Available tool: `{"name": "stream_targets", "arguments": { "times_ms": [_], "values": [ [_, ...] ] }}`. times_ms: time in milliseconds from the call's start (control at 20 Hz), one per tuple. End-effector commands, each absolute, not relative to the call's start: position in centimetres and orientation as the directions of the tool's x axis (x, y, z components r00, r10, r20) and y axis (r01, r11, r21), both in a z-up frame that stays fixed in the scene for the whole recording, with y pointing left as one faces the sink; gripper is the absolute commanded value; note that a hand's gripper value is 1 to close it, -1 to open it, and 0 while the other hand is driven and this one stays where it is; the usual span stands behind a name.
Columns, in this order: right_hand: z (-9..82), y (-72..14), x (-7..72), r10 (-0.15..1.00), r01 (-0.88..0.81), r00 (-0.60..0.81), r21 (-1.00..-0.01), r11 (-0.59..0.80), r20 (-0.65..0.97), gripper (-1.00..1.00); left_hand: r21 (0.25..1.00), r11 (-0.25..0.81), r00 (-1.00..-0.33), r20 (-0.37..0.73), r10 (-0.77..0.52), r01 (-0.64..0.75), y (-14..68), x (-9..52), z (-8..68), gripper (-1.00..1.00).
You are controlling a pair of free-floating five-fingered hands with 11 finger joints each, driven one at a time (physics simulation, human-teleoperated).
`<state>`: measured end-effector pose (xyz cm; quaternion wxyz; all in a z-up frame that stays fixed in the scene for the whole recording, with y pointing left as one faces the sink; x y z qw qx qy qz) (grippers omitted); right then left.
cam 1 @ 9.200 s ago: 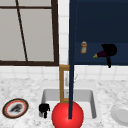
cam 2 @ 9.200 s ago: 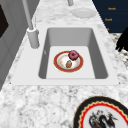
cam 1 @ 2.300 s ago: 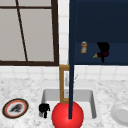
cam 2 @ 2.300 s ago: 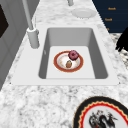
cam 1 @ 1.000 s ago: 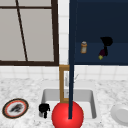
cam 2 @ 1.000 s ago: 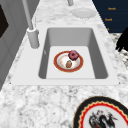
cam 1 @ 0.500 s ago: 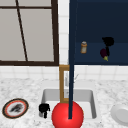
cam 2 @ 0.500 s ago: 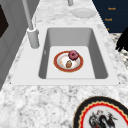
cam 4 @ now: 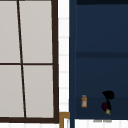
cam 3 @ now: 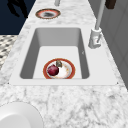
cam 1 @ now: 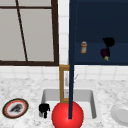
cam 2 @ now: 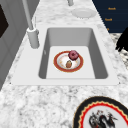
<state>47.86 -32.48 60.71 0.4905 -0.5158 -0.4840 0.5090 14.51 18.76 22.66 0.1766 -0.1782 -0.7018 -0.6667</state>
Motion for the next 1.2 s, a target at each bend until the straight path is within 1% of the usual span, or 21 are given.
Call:
{"name": "stream_targets", "arguments": {
  "times_ms": [0, 50, 100, 200, 350, 400, 450, 500, 600, 650, 850, 900, 950, 1000, 1150],
  "values": [
    [60.7, -32.5, 48.8, 0.999, -0.016, 0.016, -0.999, -0.05, -0.051, -1.0, 0.873, 0.047, -0.874, 0.486, 0.015, 0.486, 18.8, 14.5, 22.7, 0.0],
    [60.7, -33.3, 47.0, 0.998, 0.042, 0.041, -0.998, -0.053, -0.051, -1.0, 0.873, 0.047, -0.874, 0.486, 0.015, 0.486, 18.8, 14.5, 22.7, 0.0],
    [60.9, -34.0, 46.6, 0.999, 0.087, 0.032, -0.996, -0.038, -0.035, -1.0, 0.873, 0.047, -0.874, 0.486, 0.015, 0.486, 18.8, 14.5, 22.7, 0.0],
    [61.2, -35.2, 47.3, 1.0, 0.115, -0.018, -0.993, 0.01, 0.008, -1.0, 0.873, 0.047, -0.874, 0.486, 0.015, 0.486, 18.8, 14.5, 22.7, 0.0],
    [60.6, -35.3, 46.2, 0.998, 0.098, -0.057, -0.994, 0.046, 0.041, -1.0, 0.873, 0.047, -0.874, 0.486, 0.015, 0.486, 18.8, 14.5, 22.7, 0.0],
    [60.9, -36.1, 45.5, 0.999, 0.09, -0.034, -0.995, 0.036, 0.033, -1.0, 0.873, 0.047, -0.874, 0.486, 0.015, 0.486, 18.8, 14.5, 22.7, 0.0],
    [61.2, -35.0, 47.0, 1.0, 0.033, 0.005, -0.999, -0.012, -0.012, -1.0, 0.873, 0.047, -0.874, 0.486, 0.015, 0.486, 18.8, 14.5, 22.7, 0.0],
    [61.0, -35.2, 46.5, 0.999, 0.082, 0.007, -0.996, -0.043, -0.042, -1.0, 0.873, 0.047, -0.874, 0.486, 0.015, 0.486, 18.8, 14.5, 22.7, 0.0],
    [61.1, -34.8, 46.5, 0.999, 0.081, 0.023, -0.996, -0.034, -0.033, -1.0, 0.873, 0.047, -0.874, 0.486, 0.015, 0.486, 18.8, 14.5, 22.7, 0.0],
    [61.4, -35.9, 46.5, 0.995, 0.061, 0.045, -0.994, 0.087, 0.09, -1.0, 0.873, 0.047, -0.874, 0.486, 0.015, 0.486, 18.8, 14.5, 22.7, 0.0],
    [61.0, -35.6, 46.6, 0.99, 0.068, 0.061, -0.99, 0.124, 0.128, -1.0, 0.873, 0.047, -0.874, 0.486, 0.015, 0.486, 18.8, 14.5, 22.7, 0.0],
    [61.1, -35.6, 46.3, 0.99, 0.042, 0.066, -0.991, 0.124, 0.127, -1.0, 0.873, 0.047, -0.874, 0.486, 0.015, 0.486, 18.8, 14.5, 22.7, 0.0],
    [61.1, -35.6, 46.2, 0.999, 0.024, 0.053, -1.0, -0.009, -0.008, -1.0, 0.873, 0.047, -0.874, 0.486, 0.015, 0.486, 18.8, 14.5, 22.7, 0.0],
    [61.1, -34.9, 46.0, 0.991, 0.055, 0.044, -0.991, -0.125, -0.123, -1.0, 0.873, 0.047, -0.874, 0.486, 0.015, 0.486, 18.8, 14.5, 22.7, 0.0],
    [61.1, -34.8, 45.7, 0.985, 0.068, 0.039, -0.983, -0.169, -0.167, -1.0, 0.873, 0.047, -0.874, 0.486, 0.015, 0.486, 18.8, 14.5, 22.7, 0.0]
  ]
}}
